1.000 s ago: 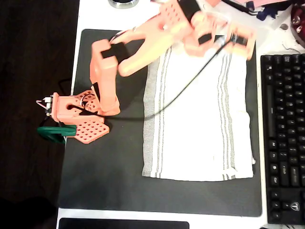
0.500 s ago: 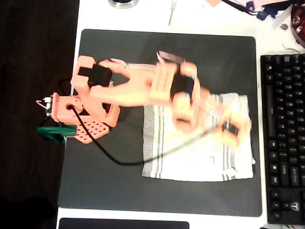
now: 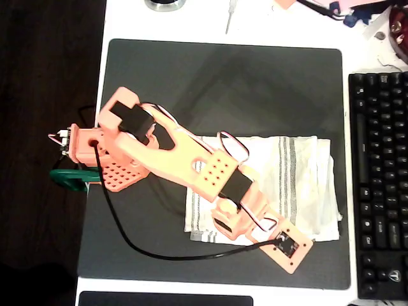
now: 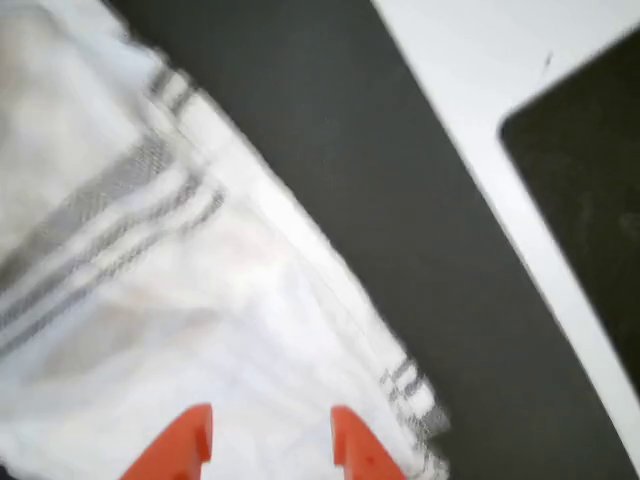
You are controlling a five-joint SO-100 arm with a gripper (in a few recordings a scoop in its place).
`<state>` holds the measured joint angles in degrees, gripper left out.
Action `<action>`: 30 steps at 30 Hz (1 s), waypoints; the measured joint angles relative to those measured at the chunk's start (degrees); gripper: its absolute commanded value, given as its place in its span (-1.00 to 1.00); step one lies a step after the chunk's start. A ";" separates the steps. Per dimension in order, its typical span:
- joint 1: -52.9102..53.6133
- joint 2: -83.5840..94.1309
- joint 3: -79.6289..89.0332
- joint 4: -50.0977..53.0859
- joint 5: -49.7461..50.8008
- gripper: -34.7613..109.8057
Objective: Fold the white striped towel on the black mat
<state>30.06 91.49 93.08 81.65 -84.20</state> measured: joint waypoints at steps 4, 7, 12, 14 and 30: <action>-3.34 7.65 3.25 0.44 1.93 -0.31; -5.54 16.08 9.93 0.09 4.75 -0.32; -7.29 30.15 24.35 2.11 14.06 -0.37; -5.98 37.00 30.76 1.67 18.37 -0.40; -1.85 68.64 59.77 -2.11 38.14 -0.52</action>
<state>28.21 160.14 152.84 79.54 -46.05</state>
